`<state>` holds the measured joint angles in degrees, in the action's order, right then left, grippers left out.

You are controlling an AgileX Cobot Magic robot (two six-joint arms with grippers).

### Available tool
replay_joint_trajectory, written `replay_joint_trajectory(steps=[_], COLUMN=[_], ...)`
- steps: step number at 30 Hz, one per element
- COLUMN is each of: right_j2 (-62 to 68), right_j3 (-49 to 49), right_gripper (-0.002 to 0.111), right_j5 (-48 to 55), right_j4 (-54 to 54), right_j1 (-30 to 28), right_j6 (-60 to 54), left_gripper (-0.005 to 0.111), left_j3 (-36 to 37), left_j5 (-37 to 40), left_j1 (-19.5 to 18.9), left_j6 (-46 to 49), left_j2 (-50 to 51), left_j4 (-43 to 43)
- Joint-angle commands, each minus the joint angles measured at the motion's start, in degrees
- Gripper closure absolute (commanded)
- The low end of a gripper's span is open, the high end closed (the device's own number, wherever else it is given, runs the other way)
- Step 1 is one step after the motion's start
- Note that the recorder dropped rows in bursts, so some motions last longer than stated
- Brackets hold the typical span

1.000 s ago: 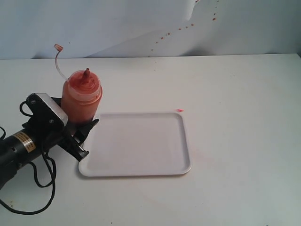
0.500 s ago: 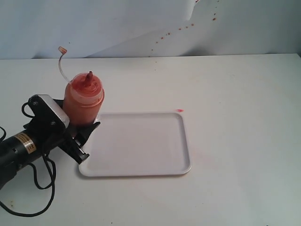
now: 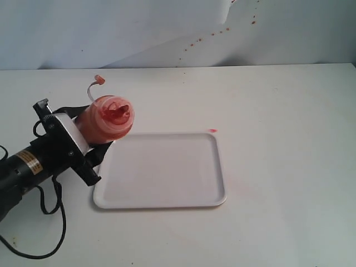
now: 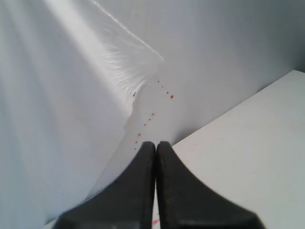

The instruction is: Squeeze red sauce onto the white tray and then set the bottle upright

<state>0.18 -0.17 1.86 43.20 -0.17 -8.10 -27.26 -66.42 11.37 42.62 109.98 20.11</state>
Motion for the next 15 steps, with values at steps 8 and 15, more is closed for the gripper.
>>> replay_joint_trajectory(steps=[8,15], right_j2=[-0.1,13.0], right_j3=[-5.5,-6.6], right_gripper=[0.108,0.108], right_j5=[16.0,27.5], right_j4=[16.8,50.1], right_j1=[-0.4,-0.4], right_j6=[-25.6,-64.8], left_gripper=[0.107,0.107], left_j3=[-8.5,-9.7], left_j5=[-2.7,-2.7], left_j1=[0.3,0.3], left_j6=[10.7,21.8], left_j2=[-0.4,-0.4], left_j4=[-4.6,-9.4])
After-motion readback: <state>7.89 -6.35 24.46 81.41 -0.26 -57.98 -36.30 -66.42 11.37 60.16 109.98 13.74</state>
